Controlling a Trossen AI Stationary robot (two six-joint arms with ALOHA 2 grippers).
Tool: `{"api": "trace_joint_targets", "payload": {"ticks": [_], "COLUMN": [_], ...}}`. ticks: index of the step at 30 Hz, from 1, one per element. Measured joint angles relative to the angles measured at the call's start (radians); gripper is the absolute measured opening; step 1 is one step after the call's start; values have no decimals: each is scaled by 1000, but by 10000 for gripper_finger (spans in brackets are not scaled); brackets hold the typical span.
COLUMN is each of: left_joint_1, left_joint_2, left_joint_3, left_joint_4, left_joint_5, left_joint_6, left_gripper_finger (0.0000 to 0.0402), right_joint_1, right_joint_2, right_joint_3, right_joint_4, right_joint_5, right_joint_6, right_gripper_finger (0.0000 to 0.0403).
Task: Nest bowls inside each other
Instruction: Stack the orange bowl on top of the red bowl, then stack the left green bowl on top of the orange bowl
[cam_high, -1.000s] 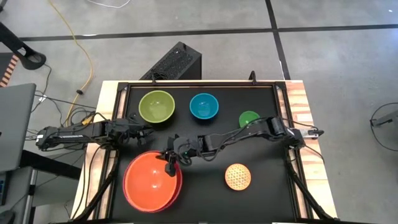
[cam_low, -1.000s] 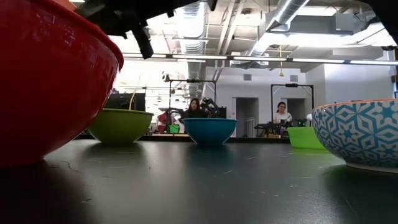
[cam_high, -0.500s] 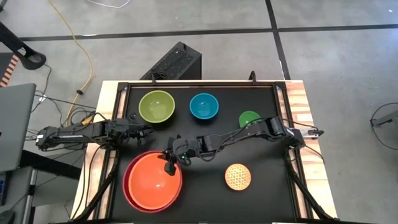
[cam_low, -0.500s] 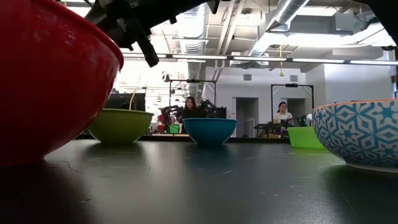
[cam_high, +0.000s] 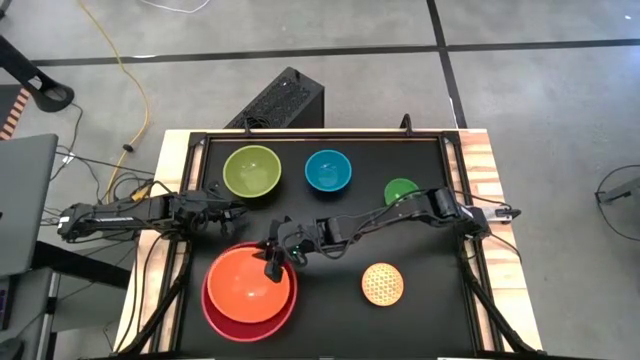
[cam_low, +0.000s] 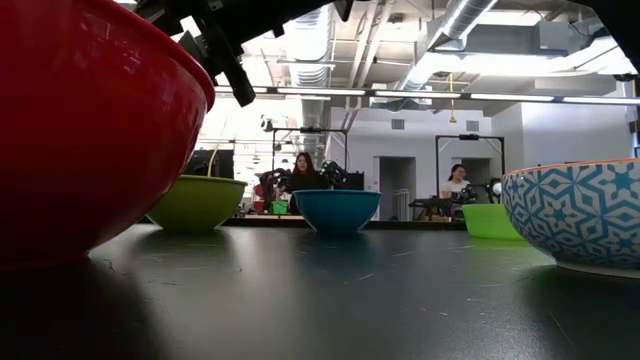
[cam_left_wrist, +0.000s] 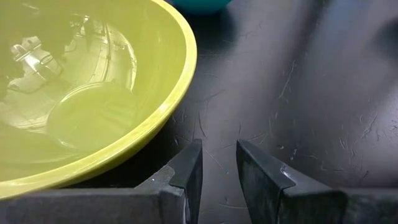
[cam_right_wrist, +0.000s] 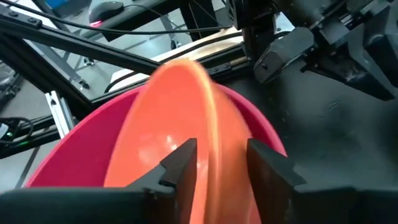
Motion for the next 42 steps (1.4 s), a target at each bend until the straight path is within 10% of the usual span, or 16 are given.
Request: {"api": "trace_joint_targets", "payload": {"ticks": [21, 34, 42], "left_joint_1": [0, 0, 0], "left_joint_2": [0, 0, 0], "left_joint_3": [0, 0, 0], "left_joint_4": [0, 0, -1], "left_joint_5": [0, 0, 0], "left_joint_6": [0, 0, 0], "left_gripper_finger": [87, 87, 87], "right_joint_1": [-87, -62, -104], "right_joint_2": [-92, -5, -24], "right_joint_3": [1, 0, 0], "right_joint_4": [-109, -26, -16], "right_joint_5": [-239, -265, -238], "right_joint_6": [-81, -185, -171], "right_gripper_finger": [196, 15, 30]}}
